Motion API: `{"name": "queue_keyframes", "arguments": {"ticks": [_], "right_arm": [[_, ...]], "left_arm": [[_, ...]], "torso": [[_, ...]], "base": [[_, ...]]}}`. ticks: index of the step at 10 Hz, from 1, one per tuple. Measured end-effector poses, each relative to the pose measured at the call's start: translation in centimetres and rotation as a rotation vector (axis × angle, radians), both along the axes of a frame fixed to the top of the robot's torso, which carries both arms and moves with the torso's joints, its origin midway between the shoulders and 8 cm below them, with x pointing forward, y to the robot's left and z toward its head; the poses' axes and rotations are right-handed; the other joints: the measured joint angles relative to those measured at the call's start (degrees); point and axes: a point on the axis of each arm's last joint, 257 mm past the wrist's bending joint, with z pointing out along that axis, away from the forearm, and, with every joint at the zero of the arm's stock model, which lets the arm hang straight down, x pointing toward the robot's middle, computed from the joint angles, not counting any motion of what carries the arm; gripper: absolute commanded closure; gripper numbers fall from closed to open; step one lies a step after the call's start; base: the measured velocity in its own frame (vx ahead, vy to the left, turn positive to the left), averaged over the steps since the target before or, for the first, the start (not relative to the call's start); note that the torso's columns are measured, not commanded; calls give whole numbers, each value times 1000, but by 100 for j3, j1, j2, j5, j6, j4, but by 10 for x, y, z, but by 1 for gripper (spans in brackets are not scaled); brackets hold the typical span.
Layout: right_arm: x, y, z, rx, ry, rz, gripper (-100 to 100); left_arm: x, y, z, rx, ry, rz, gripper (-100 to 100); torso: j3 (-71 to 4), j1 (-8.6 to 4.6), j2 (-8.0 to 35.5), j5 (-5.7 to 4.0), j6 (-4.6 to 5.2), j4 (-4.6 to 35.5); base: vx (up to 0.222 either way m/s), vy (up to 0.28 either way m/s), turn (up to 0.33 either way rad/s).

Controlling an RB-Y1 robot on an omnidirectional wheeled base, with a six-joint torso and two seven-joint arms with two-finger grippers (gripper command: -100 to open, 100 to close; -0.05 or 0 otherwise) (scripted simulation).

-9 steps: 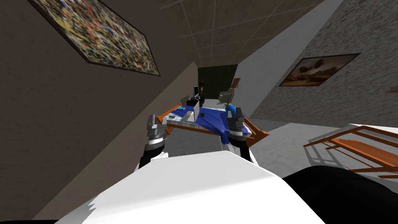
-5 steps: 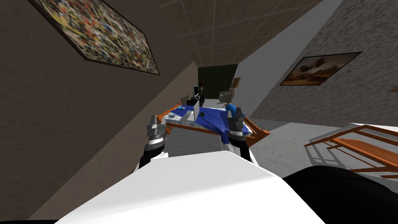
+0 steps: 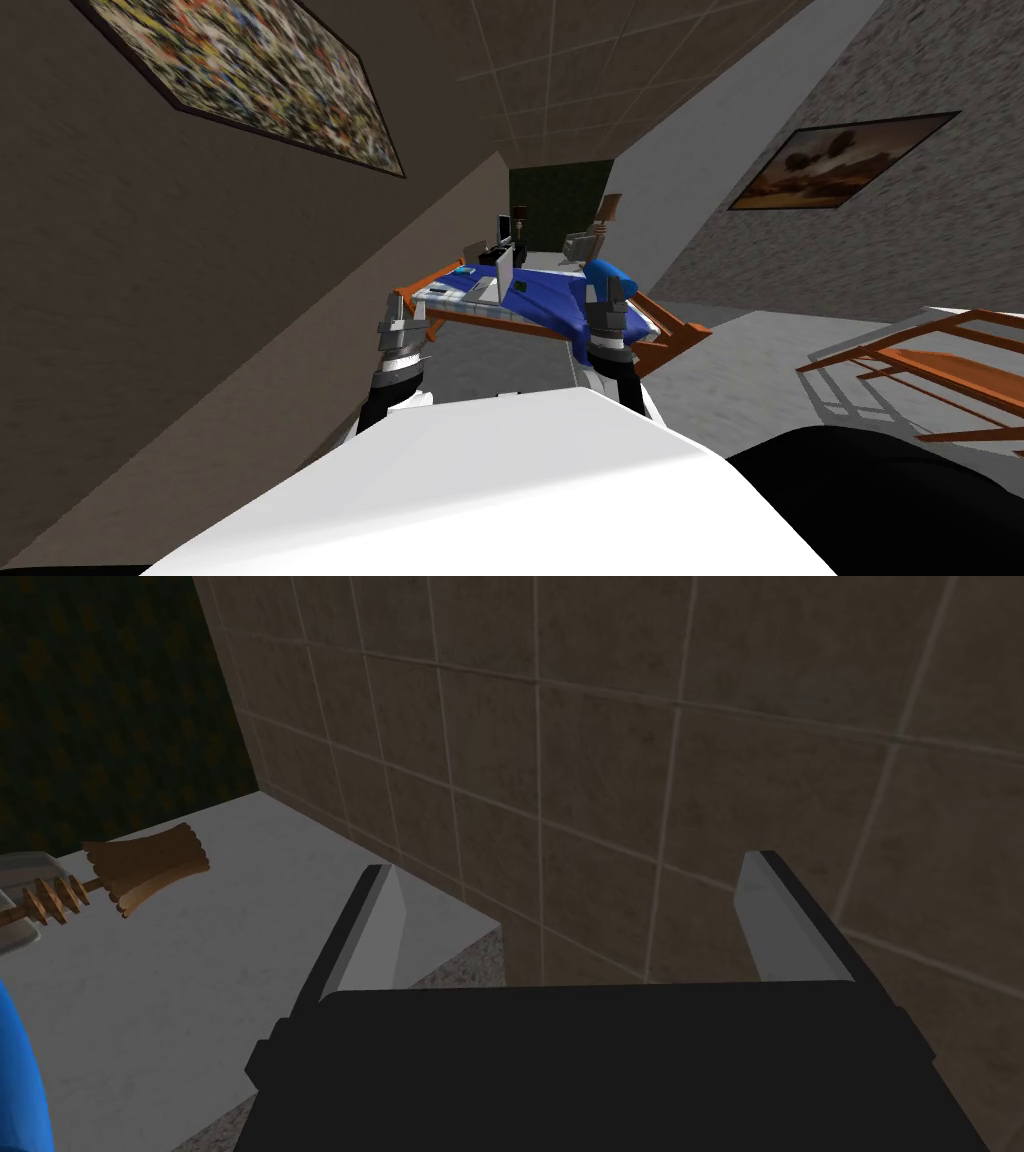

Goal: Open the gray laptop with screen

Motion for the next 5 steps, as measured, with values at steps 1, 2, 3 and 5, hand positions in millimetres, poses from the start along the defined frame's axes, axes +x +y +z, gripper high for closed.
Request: {"name": "queue_keyframes", "arguments": {"ticks": [1,2,3,5], "right_arm": [[0,0,0,0,0,0,0],[0,0,0,0,0,0,0],[0,0,0,0,1,0,0],[0,0,0,0,1,0,0]], "left_arm": [[0,0,0,0,0,0,-100],[2,0,-3,21,14,-5,-100],[4,1,-7,43,32,-8,-100],[9,4,-13,80,71,-9,-100]], "torso": [[-846,0,423,0,0,423],[-1242,-4,613,-1,2,611],[-1356,-6,665,-2,0,667],[-1385,-2,686,-1,0,688]], "base": [[17,-17,-101],[22,-30,-104],[27,-34,-98],[27,-36,-143]]}}
